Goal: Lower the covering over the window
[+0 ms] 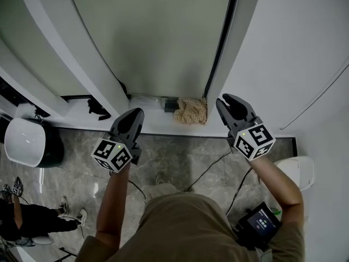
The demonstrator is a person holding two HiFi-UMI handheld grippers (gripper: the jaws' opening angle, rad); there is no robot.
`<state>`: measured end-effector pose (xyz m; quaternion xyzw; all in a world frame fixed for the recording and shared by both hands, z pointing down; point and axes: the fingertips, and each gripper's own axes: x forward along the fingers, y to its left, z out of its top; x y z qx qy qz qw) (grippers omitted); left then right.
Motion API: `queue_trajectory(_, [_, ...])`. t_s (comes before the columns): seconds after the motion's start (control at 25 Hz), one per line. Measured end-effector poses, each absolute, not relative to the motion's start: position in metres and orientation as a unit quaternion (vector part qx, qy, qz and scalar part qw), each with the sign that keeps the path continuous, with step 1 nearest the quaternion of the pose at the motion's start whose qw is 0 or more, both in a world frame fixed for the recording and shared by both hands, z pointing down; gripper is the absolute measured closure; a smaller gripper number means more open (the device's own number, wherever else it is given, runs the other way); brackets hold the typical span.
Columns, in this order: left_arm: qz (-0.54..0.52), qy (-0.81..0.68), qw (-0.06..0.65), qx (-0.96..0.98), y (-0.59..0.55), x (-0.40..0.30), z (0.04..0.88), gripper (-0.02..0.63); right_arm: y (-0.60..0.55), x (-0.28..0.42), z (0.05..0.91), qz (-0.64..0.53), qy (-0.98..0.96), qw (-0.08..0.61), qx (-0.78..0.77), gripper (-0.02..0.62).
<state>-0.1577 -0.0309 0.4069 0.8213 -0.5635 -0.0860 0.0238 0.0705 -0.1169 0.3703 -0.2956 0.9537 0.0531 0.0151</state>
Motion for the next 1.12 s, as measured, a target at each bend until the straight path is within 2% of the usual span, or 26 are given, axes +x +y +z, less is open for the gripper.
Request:
queue_trajectory(0.28, [-0.086, -0.535, 0.028, 0.840, -0.093, -0.214, 0.409, 0.572, -0.165, 0.019, 0.370, 0.056, 0.943, 0.013, -0.327, 0.495])
queue_trajectory(0.76, [-0.081, -0.491, 0.036, 0.867, -0.128, -0.271, 0.418, 0.572, -0.179, -0.034, 0.374, 0.060, 0.927, 0.005, -0.370, 0.495])
queue_trajectory(1.12, [-0.073, -0.471, 0.042, 0.878, -0.145, -0.283, 0.429, 0.572, -0.183, -0.050, 0.387, 0.055, 0.922, 0.006, -0.384, 0.495])
